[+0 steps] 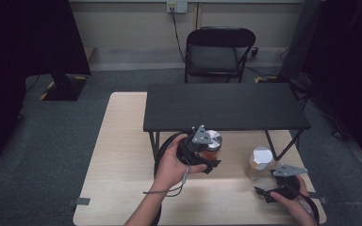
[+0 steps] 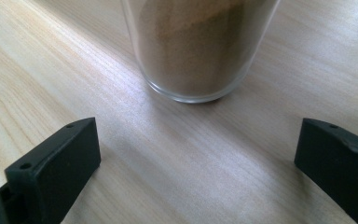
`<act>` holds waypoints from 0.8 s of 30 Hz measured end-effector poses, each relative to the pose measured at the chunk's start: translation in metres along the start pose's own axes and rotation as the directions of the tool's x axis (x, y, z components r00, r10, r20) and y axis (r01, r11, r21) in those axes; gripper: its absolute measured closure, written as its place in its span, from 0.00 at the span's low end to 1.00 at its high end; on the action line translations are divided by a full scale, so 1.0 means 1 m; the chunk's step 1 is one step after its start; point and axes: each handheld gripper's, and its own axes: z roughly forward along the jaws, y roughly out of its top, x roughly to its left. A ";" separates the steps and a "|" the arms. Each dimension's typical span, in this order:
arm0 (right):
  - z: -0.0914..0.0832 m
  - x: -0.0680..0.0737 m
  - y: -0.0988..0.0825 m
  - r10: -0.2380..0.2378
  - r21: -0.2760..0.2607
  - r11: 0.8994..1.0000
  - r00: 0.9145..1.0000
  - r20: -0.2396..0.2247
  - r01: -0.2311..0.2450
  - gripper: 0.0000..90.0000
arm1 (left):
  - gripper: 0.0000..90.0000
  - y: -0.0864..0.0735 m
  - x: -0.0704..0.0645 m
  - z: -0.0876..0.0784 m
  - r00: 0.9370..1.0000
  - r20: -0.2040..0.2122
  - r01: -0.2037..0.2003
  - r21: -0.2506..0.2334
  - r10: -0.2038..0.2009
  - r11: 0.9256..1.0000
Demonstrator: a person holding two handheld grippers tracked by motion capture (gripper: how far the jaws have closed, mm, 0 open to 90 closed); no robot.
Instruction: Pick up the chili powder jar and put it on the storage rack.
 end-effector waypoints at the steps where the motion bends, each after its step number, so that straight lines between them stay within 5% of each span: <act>1: 0.000 0.000 0.000 0.000 0.000 1.000 1.000 0.000 0.000 0.00 | 0.34 0.002 0.000 -0.001 1.000 -0.001 0.001 -0.004 -0.001 1.000; 24: 0.000 0.000 0.000 0.001 0.000 1.000 1.000 0.000 -0.001 0.00 | 0.34 0.044 0.009 -0.017 1.000 -0.030 -0.004 -0.005 0.003 1.000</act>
